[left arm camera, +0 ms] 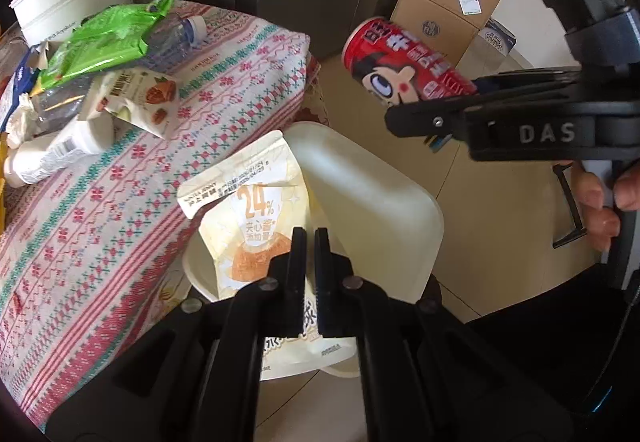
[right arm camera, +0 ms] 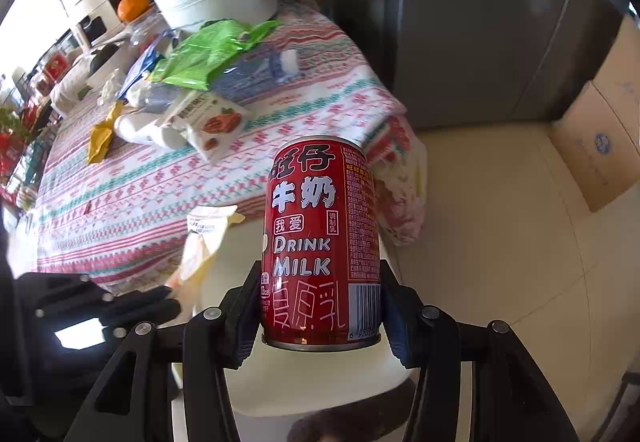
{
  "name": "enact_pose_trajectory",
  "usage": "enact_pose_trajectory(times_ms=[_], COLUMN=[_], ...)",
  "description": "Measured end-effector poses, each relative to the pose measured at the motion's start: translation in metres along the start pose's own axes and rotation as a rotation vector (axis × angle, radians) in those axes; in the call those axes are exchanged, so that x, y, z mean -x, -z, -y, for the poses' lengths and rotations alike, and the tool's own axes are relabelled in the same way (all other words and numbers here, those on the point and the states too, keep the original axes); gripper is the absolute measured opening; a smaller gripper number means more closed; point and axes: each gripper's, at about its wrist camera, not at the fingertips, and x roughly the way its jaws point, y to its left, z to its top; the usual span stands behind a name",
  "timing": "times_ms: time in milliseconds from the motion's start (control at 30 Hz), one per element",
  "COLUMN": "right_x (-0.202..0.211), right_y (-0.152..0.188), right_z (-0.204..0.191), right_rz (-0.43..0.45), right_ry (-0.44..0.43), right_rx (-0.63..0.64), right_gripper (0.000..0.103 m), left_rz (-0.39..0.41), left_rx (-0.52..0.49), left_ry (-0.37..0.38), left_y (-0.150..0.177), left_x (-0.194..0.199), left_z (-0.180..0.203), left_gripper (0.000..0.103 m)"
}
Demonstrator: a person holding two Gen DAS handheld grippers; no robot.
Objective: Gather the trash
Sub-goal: 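Carry the can and bag over the white bin and open both tools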
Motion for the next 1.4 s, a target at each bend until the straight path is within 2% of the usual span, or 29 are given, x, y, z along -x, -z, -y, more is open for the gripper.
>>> enact_pose_trajectory(times_ms=[233,300,367,433,600,667,767,933,1067,1233,1400], right_x=[-0.003,-0.004,-0.004,-0.005,-0.014,-0.019,-0.03,-0.069,-0.117,-0.176,-0.201], right_y=[0.008,0.009,0.01,0.012,0.016,0.018,0.023,0.03,0.039,0.055,0.063], right_z=[0.032,0.038,0.042,0.044,0.041,0.036,0.026,0.001,-0.021,-0.039,-0.045], right_rz=[-0.025,-0.038,-0.044,-0.053,-0.077,-0.095,-0.128,-0.239,-0.372,-0.539,-0.617], right_ry=[0.025,0.03,0.032,0.033,0.033,0.03,0.024,0.014,0.042,0.116,0.173], right_rx=[-0.042,-0.048,-0.053,-0.054,-0.032,-0.019,0.011,0.08,0.157,0.235,0.276], right_gripper=[0.053,0.054,0.054,0.054,0.054,0.054,0.054,0.054,0.054,0.054,0.054], left_rz=[-0.023,-0.014,-0.015,-0.008,0.012,0.027,0.047,0.058,0.051,0.044,0.041], left_rx=[-0.03,-0.045,-0.052,-0.051,-0.015,0.005,0.035,0.092,0.131,0.163,0.176], left_ry=[-0.063,-0.09,-0.11,-0.132,-0.134,-0.146,-0.168,-0.203,-0.223,-0.233,-0.241], left_y=[-0.008,-0.008,-0.008,-0.008,-0.007,-0.004,-0.001,0.005,0.018,0.029,0.036], left_x=[-0.036,-0.036,-0.034,-0.03,-0.006,0.008,0.023,0.038,0.048,0.056,0.062], left_z=[0.011,0.014,0.013,0.01,-0.006,-0.015,-0.035,-0.071,-0.094,-0.113,-0.126], left_gripper=[0.007,0.012,0.028,0.039,0.046,0.057,0.061,0.068,0.069,0.069,0.069])
